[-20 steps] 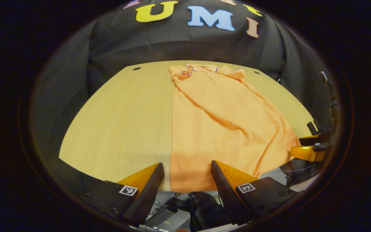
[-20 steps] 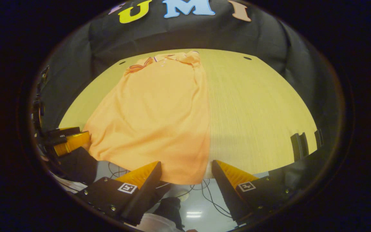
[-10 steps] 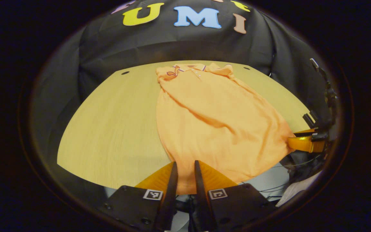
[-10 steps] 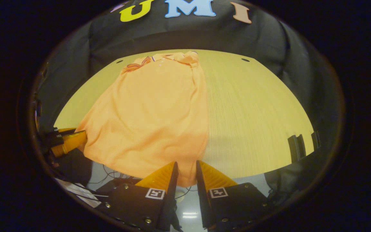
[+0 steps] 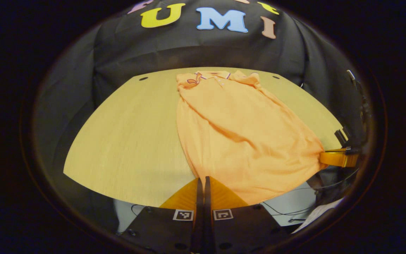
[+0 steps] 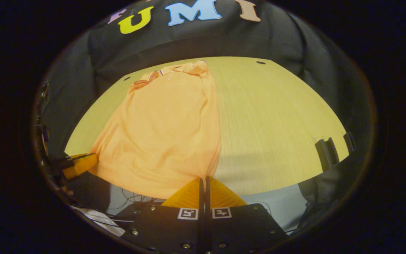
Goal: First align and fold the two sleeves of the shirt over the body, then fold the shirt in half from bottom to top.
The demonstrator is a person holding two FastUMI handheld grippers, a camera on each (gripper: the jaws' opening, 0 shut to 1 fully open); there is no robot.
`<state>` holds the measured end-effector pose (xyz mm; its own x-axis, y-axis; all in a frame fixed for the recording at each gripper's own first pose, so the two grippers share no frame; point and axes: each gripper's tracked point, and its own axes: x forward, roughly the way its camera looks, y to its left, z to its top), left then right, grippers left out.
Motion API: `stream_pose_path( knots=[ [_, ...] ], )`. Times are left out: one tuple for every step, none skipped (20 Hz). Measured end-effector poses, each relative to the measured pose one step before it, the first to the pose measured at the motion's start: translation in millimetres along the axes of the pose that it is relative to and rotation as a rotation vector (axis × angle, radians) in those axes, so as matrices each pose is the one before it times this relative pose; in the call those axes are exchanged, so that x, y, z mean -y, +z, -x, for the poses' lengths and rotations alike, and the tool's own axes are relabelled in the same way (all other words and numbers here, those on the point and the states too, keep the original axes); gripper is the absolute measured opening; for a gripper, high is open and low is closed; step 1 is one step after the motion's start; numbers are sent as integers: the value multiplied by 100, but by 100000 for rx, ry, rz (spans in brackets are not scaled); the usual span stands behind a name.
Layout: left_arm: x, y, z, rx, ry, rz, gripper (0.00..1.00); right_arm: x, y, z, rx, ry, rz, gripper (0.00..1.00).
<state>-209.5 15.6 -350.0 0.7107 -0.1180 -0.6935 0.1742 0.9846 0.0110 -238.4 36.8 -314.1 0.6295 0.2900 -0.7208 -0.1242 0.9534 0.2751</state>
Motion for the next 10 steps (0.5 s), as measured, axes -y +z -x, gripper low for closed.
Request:
stream_pose_path(
  knots=[
    [98,312,298,510,-235,1365,7,-45,671,372,1667,938,184,0],
    [192,466,199,595,-249,1990,6,-94,652,312,1618,934,590,0],
    [80,509,147,400,17,2380,7,-121,907,307,1880,521,514,0],
    [80,515,115,649,-73,2280,6,-207,911,288,2052,1276,25,0],
    [-7,753,193,1119,614,1744,6,-192,1034,221,1735,953,-99,0],
    [-19,849,60,1380,190,959,7,-24,864,16,1677,629,264,0],
    [82,971,112,1607,49,6,6,1,1041,-2,1483,419,664,0],
    [-66,1052,-38,1812,207,-463,7,-12,815,-88,975,323,769,0],
    [20,1215,-11,1938,80,-674,6,-26,1011,-94,1203,276,565,0],
    [-49,1152,-55,1716,41,-609,6,77,890,-228,1065,44,776,0]
  ],
)
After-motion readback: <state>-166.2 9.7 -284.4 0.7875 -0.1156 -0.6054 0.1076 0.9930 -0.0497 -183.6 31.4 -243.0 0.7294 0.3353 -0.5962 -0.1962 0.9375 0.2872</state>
